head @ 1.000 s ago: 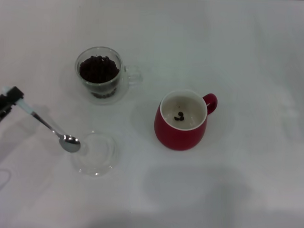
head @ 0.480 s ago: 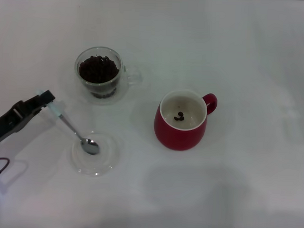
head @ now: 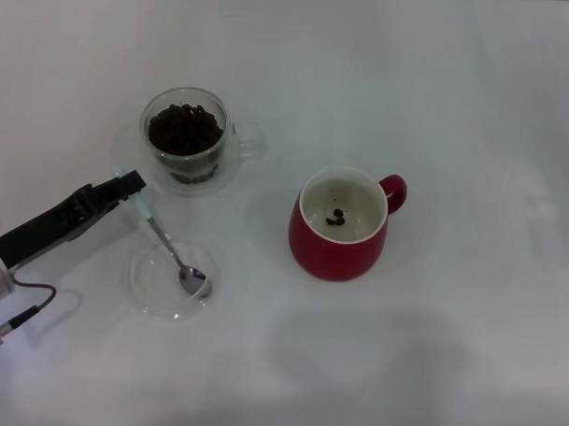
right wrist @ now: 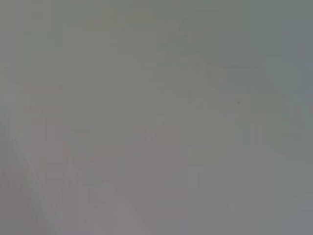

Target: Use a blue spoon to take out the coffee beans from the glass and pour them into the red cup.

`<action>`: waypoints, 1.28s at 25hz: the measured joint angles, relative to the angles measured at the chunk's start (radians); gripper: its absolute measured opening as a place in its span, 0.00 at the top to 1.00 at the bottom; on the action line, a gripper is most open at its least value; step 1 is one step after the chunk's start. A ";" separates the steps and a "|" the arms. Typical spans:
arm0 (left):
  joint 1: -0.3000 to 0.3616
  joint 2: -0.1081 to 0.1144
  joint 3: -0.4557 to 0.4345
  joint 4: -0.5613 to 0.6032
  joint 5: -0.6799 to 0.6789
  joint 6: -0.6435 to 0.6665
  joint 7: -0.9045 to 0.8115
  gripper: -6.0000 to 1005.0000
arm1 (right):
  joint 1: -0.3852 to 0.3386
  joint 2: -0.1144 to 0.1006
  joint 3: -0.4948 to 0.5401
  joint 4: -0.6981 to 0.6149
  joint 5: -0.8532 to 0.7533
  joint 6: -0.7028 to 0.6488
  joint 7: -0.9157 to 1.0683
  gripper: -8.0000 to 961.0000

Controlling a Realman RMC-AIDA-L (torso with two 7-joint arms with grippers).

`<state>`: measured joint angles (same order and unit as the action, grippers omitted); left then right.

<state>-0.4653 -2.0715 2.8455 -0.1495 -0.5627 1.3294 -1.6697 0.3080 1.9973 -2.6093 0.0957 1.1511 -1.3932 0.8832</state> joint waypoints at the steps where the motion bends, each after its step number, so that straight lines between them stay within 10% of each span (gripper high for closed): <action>1: -0.003 -0.001 0.000 0.002 0.005 -0.001 0.000 0.86 | -0.001 0.000 0.000 0.000 0.001 0.000 0.000 0.09; 14: 0.003 -0.002 0.000 0.013 0.003 -0.001 0.033 0.75 | -0.007 0.001 0.000 0.006 0.010 0.000 0.027 0.09; 25: 0.050 0.004 -0.002 -0.017 -0.105 0.007 0.062 0.32 | -0.009 0.005 0.000 -0.002 0.010 -0.005 0.027 0.09; 32: 0.098 0.001 -0.002 -0.021 -0.272 0.038 0.237 0.21 | -0.007 0.005 0.001 -0.001 0.020 -0.003 0.026 0.09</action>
<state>-0.3672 -2.0707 2.8439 -0.1709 -0.8346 1.3677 -1.4324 0.3013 2.0019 -2.6081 0.0943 1.1711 -1.3959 0.9094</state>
